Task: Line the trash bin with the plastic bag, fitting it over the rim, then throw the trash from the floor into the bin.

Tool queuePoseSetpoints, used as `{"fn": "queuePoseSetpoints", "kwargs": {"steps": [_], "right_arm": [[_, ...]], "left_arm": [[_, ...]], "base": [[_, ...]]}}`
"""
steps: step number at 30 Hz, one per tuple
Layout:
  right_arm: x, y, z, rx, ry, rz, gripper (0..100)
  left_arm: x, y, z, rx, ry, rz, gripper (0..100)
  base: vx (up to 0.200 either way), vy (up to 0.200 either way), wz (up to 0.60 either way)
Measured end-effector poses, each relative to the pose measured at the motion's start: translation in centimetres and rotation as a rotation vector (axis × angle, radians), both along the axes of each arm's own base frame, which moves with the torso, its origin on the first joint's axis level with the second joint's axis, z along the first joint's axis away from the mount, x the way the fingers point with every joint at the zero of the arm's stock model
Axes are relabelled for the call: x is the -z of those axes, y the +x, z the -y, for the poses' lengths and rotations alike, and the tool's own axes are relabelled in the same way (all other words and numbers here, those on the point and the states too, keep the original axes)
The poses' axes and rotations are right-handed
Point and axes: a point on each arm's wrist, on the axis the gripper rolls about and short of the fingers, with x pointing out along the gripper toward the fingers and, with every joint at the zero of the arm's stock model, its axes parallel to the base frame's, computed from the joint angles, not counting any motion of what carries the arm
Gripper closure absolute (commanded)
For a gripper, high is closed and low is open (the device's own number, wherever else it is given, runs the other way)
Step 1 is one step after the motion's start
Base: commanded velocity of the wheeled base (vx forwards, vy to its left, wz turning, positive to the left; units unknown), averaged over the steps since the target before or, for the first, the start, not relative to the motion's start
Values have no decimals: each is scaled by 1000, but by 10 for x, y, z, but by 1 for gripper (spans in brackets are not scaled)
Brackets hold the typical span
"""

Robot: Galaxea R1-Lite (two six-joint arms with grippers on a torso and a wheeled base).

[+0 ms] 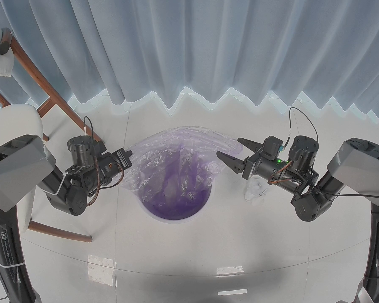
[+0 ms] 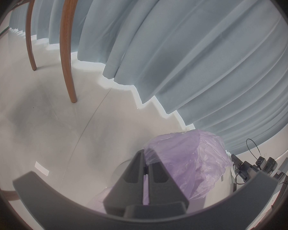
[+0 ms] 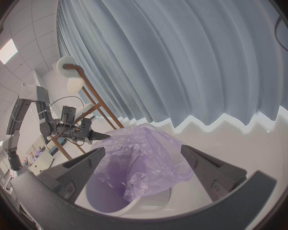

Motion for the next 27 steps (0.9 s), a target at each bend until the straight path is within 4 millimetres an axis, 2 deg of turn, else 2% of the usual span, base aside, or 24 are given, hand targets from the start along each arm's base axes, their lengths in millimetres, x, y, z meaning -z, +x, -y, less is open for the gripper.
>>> {"fn": "queuePoseSetpoints", "kwargs": {"steps": [6,27], "right_arm": [[6,9,-5,-16,-32,5,0],[-4,37,-17,-28,-157,-97,0]], "left_arm": [[-1,0,2,3,0,2,100],[-3,-2,4,9,5,7,100]], "base": [[0,0,0],[0,0,0]]}}
